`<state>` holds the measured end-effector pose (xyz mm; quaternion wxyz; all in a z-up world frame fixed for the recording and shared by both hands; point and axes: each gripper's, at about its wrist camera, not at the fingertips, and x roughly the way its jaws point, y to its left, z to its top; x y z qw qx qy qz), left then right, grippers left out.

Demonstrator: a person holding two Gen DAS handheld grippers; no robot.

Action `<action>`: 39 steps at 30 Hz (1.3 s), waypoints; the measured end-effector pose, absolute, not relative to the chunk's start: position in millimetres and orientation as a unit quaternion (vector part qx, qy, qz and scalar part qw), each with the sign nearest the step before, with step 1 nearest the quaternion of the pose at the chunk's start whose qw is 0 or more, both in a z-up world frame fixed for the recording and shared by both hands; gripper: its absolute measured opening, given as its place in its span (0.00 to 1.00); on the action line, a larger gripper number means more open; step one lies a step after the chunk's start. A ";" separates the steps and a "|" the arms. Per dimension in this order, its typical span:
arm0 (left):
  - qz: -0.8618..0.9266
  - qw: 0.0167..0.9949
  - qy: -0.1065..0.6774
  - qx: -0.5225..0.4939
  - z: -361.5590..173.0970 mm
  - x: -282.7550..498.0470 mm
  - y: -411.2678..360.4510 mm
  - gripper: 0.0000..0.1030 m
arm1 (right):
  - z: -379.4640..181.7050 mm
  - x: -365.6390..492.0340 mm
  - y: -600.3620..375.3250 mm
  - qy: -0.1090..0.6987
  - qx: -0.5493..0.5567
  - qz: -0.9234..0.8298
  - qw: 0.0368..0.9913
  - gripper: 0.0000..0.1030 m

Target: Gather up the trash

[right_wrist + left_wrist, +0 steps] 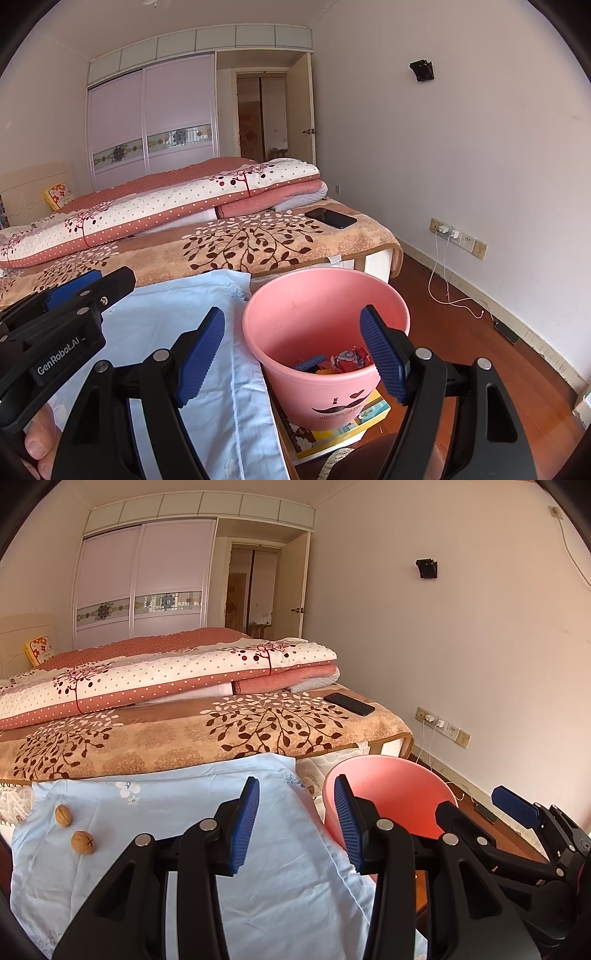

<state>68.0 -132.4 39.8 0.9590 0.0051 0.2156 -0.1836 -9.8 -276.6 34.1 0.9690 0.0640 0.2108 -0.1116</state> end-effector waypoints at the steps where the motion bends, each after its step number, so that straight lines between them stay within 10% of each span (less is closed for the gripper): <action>1: -0.184 0.959 0.216 0.005 39.8 67.9 -132.4 0.41 | 34.2 -10.0 -276.5 0.211 0.064 -0.112 0.969 0.72; 39: -0.172 0.960 0.222 0.000 32.3 74.0 -117.0 0.41 | 30.9 -2.4 -268.3 0.220 0.050 -0.104 0.969 0.72</action>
